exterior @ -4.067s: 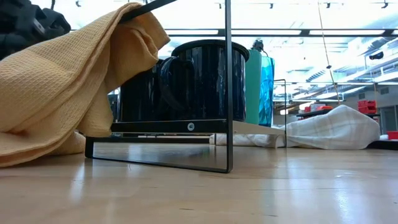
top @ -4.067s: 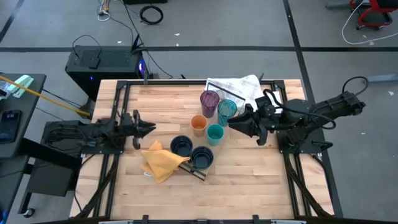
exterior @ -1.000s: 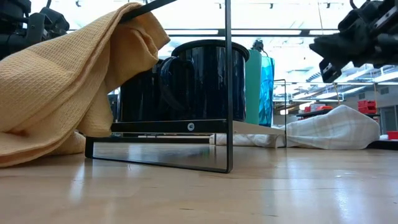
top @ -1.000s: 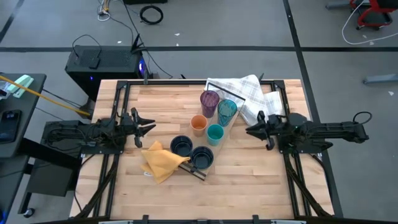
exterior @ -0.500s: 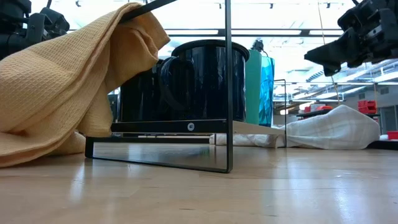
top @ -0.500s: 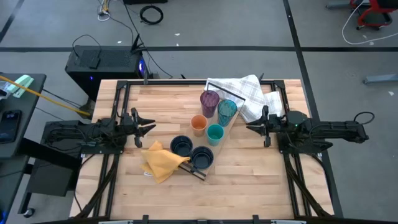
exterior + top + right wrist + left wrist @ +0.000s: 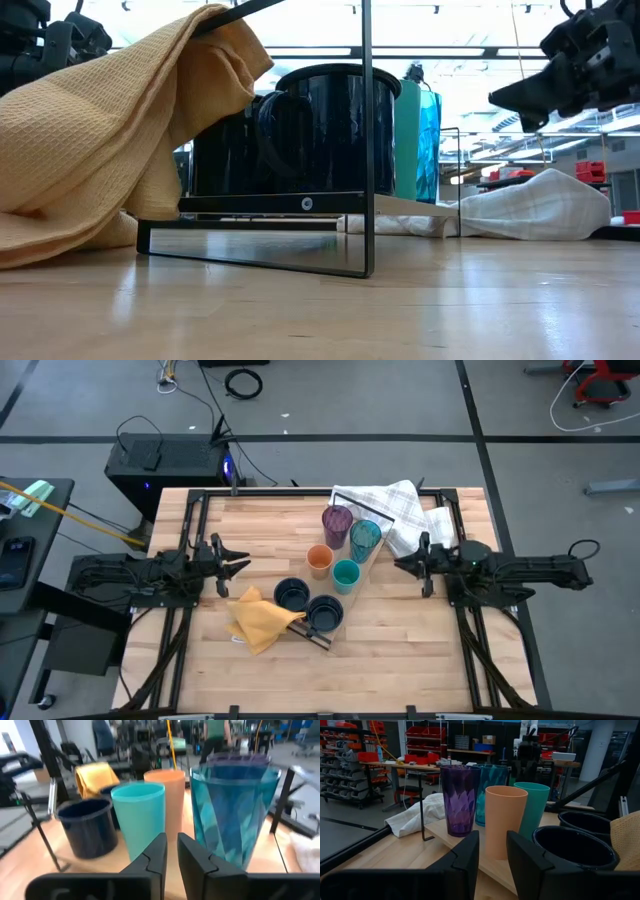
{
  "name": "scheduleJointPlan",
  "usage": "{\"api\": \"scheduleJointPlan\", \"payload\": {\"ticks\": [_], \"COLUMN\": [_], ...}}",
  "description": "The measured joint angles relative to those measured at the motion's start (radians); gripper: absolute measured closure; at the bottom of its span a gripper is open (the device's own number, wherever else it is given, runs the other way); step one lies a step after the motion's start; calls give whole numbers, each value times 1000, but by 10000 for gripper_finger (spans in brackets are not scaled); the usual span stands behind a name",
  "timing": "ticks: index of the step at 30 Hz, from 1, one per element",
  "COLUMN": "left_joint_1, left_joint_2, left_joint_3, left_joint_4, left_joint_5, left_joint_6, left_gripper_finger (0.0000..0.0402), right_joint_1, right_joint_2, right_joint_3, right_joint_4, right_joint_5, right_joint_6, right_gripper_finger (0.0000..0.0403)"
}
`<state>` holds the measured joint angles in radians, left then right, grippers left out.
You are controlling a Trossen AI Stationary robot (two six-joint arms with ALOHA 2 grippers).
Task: Stack small to large cups/mugs on shelf
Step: Return to Home Position
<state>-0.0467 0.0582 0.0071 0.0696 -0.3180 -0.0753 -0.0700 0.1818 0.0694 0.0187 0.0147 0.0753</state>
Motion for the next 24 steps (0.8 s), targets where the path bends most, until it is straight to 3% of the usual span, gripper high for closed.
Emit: {"api": "scheduleJointPlan", "payload": {"ticks": [3,24], "left_joint_1": [0,0], "left_joint_2": [0,0], "left_joint_3": [0,0], "left_joint_4": [0,-2], "left_joint_5": [0,18], "left_joint_6": [0,-45], "left_gripper_finger": [294,300], "right_joint_1": [0,0], "right_joint_2": [0,0], "right_joint_3": [-27,-38], "right_joint_4": [79,86], "right_joint_5": [0,0], "right_joint_6": [0,34], "right_gripper_finger": [355,355]}}
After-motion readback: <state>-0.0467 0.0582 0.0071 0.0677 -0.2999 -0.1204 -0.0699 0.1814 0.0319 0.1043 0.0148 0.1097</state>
